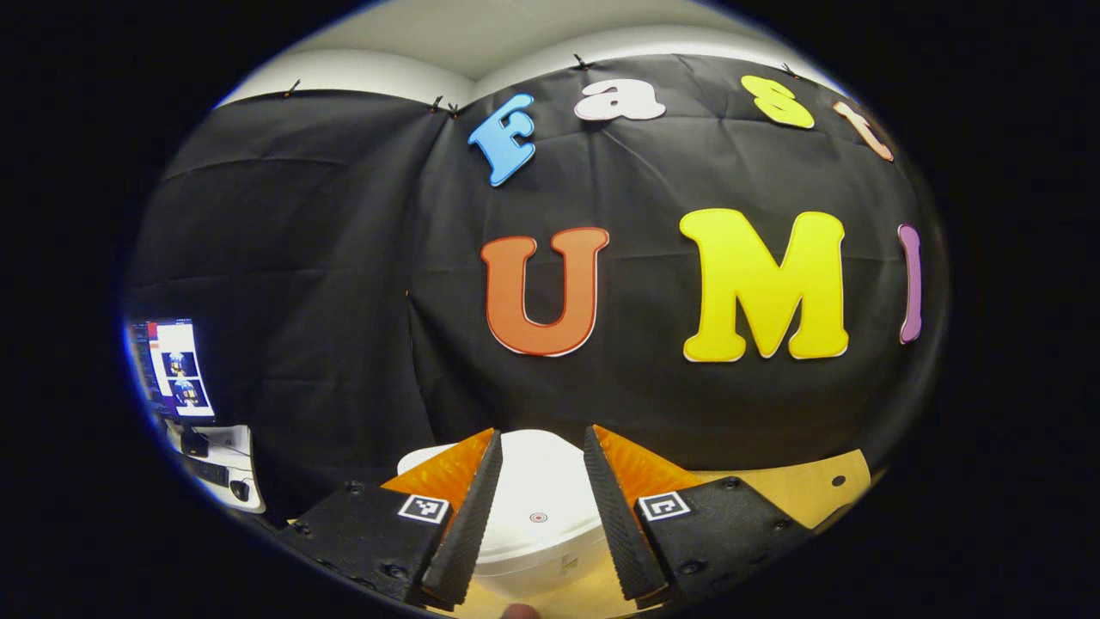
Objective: Press the lid of the desktop garbage bin to open it, pick up the crumpled paper on the desktop and throw it into the bin, then pick up the pop can on the desktop and drop it into the bin, and finally close the garbage bin lid.
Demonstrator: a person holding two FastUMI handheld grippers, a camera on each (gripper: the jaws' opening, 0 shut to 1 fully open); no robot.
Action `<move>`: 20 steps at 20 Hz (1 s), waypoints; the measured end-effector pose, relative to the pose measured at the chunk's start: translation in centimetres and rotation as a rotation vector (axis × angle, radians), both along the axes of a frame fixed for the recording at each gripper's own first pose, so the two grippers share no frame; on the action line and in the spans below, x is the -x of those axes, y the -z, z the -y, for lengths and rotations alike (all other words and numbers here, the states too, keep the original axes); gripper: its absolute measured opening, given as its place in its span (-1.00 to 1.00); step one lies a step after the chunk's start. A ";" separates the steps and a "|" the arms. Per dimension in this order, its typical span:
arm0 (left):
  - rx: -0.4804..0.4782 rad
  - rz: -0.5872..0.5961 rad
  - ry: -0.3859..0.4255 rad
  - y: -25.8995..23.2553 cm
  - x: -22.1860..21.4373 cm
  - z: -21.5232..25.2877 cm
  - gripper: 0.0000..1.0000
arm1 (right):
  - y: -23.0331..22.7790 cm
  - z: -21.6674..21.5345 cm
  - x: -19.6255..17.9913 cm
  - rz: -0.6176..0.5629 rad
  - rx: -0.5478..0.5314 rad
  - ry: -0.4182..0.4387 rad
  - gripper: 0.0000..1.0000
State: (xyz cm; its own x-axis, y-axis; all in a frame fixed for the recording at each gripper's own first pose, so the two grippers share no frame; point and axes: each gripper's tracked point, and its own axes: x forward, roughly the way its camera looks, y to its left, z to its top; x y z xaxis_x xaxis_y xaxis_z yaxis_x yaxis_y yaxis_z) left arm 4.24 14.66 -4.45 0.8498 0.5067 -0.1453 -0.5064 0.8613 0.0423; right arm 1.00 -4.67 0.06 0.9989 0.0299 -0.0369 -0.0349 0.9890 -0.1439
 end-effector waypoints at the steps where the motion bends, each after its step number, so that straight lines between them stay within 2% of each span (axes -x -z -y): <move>1: 0.012 -0.011 -0.015 0.7 -0.2 -0.3 0.30 | -0.1 0.0 0.0 0.000 0.004 -0.004 0.90; 3: 0.031 -0.034 -0.035 1.8 -0.7 -1.0 0.20 | -0.4 0.0 0.0 0.010 0.005 -0.006 0.90; 5: 0.042 -0.057 -0.052 3.0 -1.1 -1.8 -0.05 | -0.4 0.3 0.0 0.014 0.008 -0.004 0.90; 6: 0.045 -0.068 -0.063 3.4 -1.1 -2.2 0.02 | -0.3 0.4 0.0 0.013 0.011 -0.003 0.90; 7: 0.048 -0.075 -0.075 3.8 -1.2 -2.5 -0.01 | -0.3 0.5 -0.1 0.012 0.011 0.001 0.90; 9: 0.061 -0.091 -0.097 4.6 -1.4 -2.9 -0.17 | -0.2 0.7 -0.2 0.009 0.009 0.008 0.90; 10: 0.071 -0.100 -0.111 5.1 -1.1 -3.1 -0.33 | -0.1 0.7 -0.1 0.009 0.010 0.011 0.89; 11: 0.082 -0.109 -0.116 5.5 -1.1 -3.2 -0.39 | -0.1 0.8 -0.2 0.009 0.010 0.011 0.90; 12: 0.091 -0.119 -0.122 5.9 -1.1 -3.2 -0.53 | 0.0 0.8 -0.2 0.008 0.009 0.013 0.89; 14: 0.107 -0.142 -0.119 6.8 -1.1 -3.1 -0.66 | 0.0 0.9 -0.2 0.008 0.009 0.017 0.94; 16: 0.130 -0.168 -0.110 7.8 -1.3 -2.6 -0.80 | 0.2 0.9 -0.1 0.007 0.011 0.021 0.90; 20: 0.128 -0.185 -0.115 8.5 -1.1 -2.5 -0.84 | 1.0 1.0 -0.1 -0.011 0.010 0.030 0.89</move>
